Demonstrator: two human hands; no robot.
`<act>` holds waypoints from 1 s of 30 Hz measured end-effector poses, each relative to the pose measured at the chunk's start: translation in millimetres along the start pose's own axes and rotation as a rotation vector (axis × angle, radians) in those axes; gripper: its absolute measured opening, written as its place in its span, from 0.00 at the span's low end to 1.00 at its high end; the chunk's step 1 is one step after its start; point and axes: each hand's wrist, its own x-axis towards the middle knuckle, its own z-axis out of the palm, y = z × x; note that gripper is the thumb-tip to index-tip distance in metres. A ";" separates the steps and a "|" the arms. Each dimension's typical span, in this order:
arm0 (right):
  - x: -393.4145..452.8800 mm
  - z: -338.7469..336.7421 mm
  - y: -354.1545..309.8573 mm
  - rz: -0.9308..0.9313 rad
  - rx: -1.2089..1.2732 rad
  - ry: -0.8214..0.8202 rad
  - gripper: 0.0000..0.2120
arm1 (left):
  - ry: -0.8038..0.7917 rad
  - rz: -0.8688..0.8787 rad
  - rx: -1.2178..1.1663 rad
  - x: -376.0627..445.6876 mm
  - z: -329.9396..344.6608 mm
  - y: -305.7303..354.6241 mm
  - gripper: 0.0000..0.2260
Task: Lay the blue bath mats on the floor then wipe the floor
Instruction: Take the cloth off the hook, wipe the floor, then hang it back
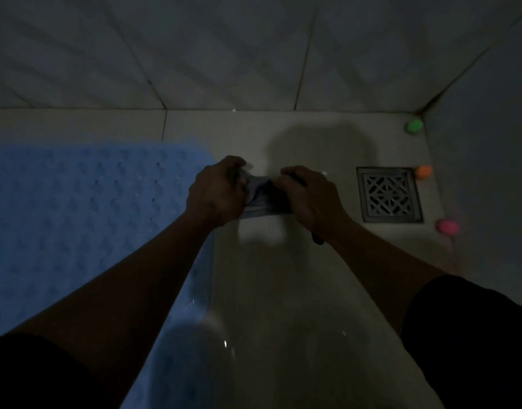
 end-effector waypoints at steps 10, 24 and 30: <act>118.5 7.4 7.8 -0.247 -0.470 0.315 0.22 | 0.246 0.137 0.247 114.2 23.9 2.9 0.17; 155.1 41.6 32.4 -0.191 -0.742 0.328 0.34 | 0.296 0.027 0.555 140.1 48.4 -19.7 0.30; 161.3 44.8 31.4 -0.204 -0.780 0.374 0.32 | 0.286 0.017 0.531 144.5 49.7 -21.8 0.30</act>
